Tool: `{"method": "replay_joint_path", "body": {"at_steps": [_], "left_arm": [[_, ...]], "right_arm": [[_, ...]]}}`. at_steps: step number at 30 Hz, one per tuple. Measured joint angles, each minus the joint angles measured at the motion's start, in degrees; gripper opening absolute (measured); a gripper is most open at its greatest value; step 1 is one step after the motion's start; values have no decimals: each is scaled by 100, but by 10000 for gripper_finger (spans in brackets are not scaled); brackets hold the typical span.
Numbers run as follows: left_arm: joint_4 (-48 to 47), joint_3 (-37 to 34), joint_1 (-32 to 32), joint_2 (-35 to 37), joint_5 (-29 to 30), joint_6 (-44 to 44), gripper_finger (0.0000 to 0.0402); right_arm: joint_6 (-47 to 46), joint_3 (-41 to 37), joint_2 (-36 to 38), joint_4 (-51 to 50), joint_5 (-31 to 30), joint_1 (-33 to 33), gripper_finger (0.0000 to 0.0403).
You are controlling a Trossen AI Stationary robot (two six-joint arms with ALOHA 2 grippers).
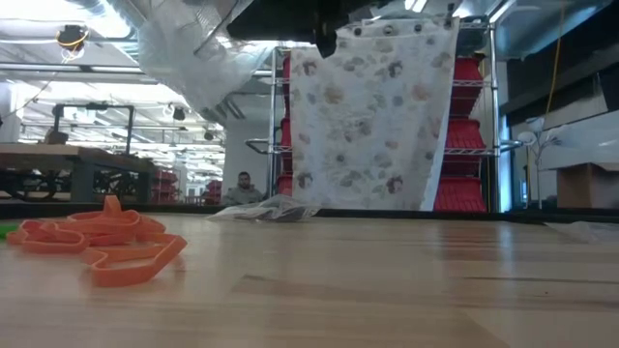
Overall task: Sort rubber bands
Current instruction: Open the transparent zip bag
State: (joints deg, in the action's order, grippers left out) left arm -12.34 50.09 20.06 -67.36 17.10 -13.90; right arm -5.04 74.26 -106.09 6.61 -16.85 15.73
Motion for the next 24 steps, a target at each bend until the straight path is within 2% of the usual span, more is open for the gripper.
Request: {"method": "replay_joint_path", "body": {"at_steps": [4,6,11,14,18,21,24], "left_arm": [[128,12,-34,-191,-15,19,35],[106,43,-33,-202,-13,86,10],[-397,287,-29,63,503,1054,2],[-784,328,-38,251,907,1829,1],[-955,326,-46,337,1679,2839,1],[-909,326,-108,300,2126,3446,1],[-878,326,-201,259,2250,3823,1]], "right_arm": [[-148,0,-3,85,-3,0,0],[-355,0,-3,90,-9,0,1],[-668,396,277,-956,-232,-45,14],[-529,720,563,-1786,-662,-37,43],[-525,1063,752,-2695,-929,-33,97],[-775,1169,768,-2560,-916,-33,134],[-1001,1172,584,-2222,-813,-33,159]]}}
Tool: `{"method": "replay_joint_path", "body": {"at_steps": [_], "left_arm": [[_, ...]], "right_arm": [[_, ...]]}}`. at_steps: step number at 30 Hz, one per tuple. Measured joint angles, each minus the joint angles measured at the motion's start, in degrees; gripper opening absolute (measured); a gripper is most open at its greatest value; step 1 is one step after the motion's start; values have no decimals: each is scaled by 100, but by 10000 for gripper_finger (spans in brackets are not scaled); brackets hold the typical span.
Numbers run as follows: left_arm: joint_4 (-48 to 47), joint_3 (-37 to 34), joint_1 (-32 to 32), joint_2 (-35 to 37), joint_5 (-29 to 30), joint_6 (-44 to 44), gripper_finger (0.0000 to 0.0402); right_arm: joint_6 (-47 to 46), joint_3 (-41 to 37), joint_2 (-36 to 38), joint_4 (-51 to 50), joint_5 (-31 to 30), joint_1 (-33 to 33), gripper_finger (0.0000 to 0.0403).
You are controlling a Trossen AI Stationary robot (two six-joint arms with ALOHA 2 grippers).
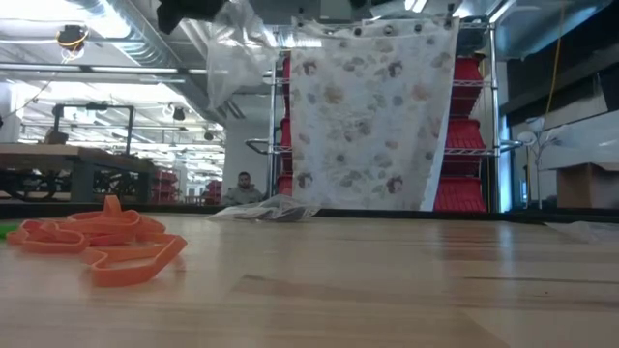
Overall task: Sort rubber bands
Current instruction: Open the transparent zip bag
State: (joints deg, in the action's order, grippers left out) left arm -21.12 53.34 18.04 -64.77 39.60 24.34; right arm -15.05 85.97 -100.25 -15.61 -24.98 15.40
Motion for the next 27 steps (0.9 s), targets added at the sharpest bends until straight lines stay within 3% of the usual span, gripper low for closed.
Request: {"method": "replay_joint_path", "body": {"at_steps": [8,14,27], "left_arm": [[-50,-7,-193,-60,11,363,1],[-34,-7,-203,-68,3,419,1],[102,-7,-188,-68,1,324,1]], "right_arm": [[-493,-9,-417,837,-593,2,163],[-678,-9,-425,797,-1406,0,155],[-649,-9,-689,963,-1561,-4,154]]}}
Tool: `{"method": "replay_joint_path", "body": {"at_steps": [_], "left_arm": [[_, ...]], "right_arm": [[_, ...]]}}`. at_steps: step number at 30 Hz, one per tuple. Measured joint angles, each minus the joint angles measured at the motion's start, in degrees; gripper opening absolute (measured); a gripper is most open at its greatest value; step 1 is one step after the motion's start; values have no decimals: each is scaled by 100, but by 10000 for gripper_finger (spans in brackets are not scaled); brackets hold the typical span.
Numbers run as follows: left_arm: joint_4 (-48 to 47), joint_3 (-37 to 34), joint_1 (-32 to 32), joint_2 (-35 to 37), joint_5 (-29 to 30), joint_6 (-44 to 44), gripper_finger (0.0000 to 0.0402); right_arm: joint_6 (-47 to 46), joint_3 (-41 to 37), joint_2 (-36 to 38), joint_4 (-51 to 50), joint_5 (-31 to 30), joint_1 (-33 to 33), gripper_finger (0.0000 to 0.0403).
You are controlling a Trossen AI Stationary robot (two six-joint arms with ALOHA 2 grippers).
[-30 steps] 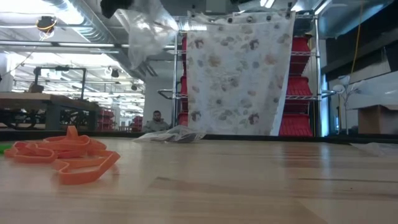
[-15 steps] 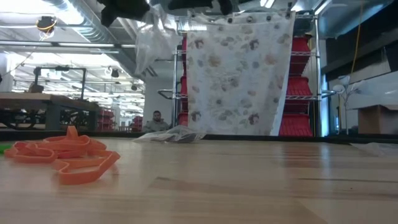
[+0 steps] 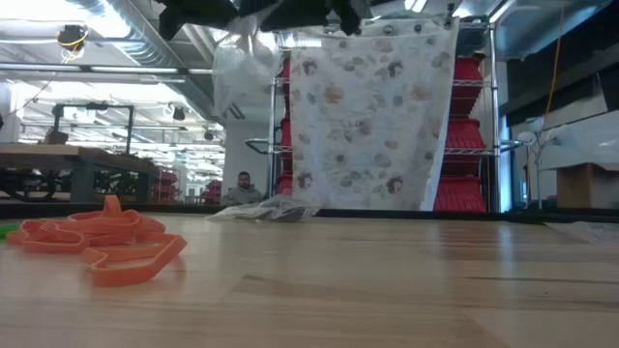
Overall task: Sort rubber bands
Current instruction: Open the transparent zip bag
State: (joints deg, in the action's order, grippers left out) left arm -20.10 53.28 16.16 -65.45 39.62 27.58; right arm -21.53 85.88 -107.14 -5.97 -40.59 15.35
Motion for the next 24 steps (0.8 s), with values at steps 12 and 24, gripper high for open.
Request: {"method": "replay_joint_path", "body": {"at_steps": [12,24], "left_arm": [[-30,-2,119,0,-247,-405,1],[-679,-1,313,7,-424,-747,1]], "right_arm": [[1003,81,-39,-322,-549,4,20],[1407,1000,-39,-1787,479,-2,1]]}}
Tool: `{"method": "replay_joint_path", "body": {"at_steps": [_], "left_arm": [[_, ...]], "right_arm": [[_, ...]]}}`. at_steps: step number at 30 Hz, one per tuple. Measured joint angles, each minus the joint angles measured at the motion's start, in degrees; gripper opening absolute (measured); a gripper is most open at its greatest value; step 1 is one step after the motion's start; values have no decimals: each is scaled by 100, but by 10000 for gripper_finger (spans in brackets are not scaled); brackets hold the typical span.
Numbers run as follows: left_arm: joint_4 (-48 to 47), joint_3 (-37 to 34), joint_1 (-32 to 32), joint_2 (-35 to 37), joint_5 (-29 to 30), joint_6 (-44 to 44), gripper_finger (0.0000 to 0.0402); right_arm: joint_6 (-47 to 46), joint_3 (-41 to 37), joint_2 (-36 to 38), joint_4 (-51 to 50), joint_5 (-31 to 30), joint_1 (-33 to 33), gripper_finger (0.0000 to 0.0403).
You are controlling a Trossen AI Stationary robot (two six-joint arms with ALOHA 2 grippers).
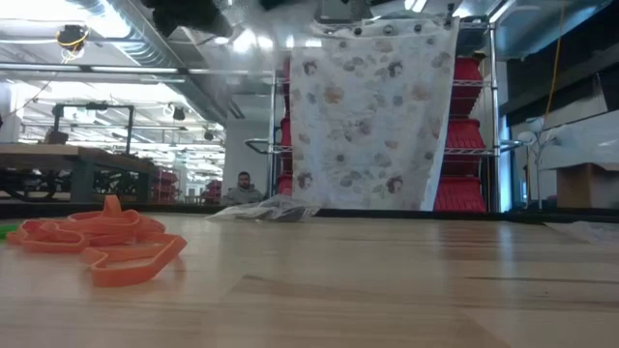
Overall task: Sort rubber bands
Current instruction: Open the transparent zip bag
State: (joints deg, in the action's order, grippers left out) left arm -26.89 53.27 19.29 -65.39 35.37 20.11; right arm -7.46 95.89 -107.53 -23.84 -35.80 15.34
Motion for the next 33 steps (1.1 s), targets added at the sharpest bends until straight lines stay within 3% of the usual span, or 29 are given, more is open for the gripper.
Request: {"method": "replay_joint_path", "body": {"at_steps": [4,9,11,22,33], "left_arm": [[-223,5,80,2,-390,-306,1],[-274,5,183,2,-901,-1087,1],[-291,4,207,2,-982,-1285,1],[-281,-1,210,2,-988,-1279,1],[-267,-4,113,2,-970,-421,1]], "right_arm": [[-116,302,0,-763,819,-53,1],[-157,312,-24,-1005,2002,-152,0],[-162,312,-38,-1003,2209,-169,0],[-679,312,-22,-937,1943,-172,8],[-1027,309,305,-931,1819,-195,121]]}}
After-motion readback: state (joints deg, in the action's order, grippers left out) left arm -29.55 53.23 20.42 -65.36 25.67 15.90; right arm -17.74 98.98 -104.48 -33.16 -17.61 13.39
